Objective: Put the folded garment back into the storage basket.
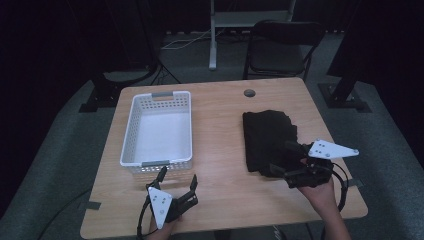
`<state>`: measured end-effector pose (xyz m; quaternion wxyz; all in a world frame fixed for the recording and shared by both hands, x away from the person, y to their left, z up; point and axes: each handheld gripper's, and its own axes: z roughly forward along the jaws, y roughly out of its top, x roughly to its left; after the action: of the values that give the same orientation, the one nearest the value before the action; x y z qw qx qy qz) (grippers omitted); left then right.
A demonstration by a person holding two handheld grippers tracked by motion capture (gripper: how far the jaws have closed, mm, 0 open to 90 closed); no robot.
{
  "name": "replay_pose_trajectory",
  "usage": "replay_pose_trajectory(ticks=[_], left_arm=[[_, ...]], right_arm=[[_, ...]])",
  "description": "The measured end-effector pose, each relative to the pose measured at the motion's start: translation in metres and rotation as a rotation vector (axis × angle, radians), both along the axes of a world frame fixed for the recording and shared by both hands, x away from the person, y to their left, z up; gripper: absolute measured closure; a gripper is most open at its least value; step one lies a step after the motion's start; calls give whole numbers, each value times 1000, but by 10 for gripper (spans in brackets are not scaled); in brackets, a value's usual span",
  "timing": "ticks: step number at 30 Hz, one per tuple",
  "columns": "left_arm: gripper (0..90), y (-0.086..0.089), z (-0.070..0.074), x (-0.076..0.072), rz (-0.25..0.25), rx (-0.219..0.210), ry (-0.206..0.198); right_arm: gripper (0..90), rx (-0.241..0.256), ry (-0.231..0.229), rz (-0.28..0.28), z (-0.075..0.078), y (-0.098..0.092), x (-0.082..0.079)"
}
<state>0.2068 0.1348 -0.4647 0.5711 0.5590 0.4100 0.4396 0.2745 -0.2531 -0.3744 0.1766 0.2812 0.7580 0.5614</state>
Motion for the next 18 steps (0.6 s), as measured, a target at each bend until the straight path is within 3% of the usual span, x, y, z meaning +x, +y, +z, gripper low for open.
replay_pose_trajectory(ticks=[12, 18], left_arm=[[102, 0, 0, 0, 0, 0, 0], [102, 0, 0, 0, 0, -1, 0]], right_arm=[[46, 20, 5, -27, 15, -9, 19], [48, 48, 39, -52, 21, -20, 39]])
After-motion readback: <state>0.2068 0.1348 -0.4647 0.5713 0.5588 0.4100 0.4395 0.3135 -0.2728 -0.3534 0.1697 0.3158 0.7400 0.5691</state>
